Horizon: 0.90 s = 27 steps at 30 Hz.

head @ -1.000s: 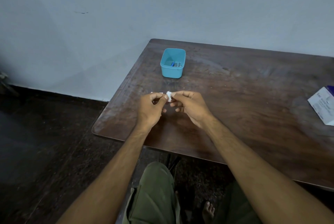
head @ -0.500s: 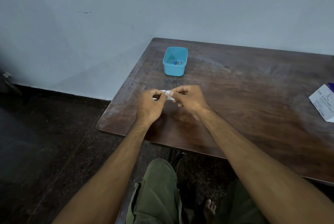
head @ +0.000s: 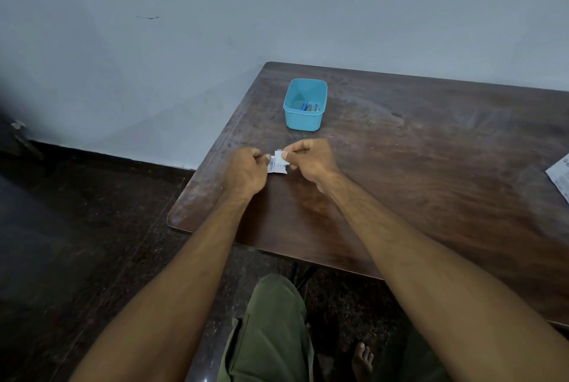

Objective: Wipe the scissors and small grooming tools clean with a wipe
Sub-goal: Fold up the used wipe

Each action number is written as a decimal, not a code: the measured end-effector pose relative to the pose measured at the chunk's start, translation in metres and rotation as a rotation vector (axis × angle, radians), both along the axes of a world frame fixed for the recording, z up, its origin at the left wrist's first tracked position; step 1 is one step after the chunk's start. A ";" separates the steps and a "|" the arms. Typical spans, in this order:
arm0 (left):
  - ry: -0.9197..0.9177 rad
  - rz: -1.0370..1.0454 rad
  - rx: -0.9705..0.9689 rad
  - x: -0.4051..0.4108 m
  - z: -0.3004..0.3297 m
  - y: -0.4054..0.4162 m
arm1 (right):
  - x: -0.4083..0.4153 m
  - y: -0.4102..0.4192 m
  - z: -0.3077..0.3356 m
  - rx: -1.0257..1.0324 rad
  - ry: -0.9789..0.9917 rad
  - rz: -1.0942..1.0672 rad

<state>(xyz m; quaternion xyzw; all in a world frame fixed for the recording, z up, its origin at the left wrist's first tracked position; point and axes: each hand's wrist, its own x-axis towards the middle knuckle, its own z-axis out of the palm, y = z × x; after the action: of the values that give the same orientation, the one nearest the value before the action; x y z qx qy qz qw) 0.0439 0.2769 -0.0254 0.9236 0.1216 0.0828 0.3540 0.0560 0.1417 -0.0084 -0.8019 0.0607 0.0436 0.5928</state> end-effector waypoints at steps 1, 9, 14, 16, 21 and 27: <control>0.014 -0.014 0.009 0.001 0.001 -0.002 | 0.001 0.004 -0.002 -0.014 -0.009 -0.002; -0.003 0.020 -0.023 0.005 -0.007 -0.009 | 0.003 0.016 -0.016 -0.276 -0.120 -0.014; 0.033 0.019 -0.117 0.008 -0.011 -0.007 | 0.000 0.017 -0.021 -0.373 -0.184 -0.025; 0.017 0.018 -0.095 0.007 -0.011 -0.008 | 0.001 0.016 -0.021 -0.366 -0.176 -0.018; -0.070 -0.018 -0.148 0.004 -0.015 -0.011 | -0.001 0.009 -0.023 -0.266 -0.189 -0.001; -0.103 -0.094 -0.372 -0.003 -0.006 -0.021 | -0.008 -0.019 -0.015 -0.100 -0.132 0.040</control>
<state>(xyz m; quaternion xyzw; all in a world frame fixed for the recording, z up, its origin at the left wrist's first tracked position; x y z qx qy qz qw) 0.0411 0.2556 -0.0312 0.8415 0.0731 0.0896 0.5277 0.0482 0.1230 -0.0230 -0.8327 0.0074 -0.0005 0.5537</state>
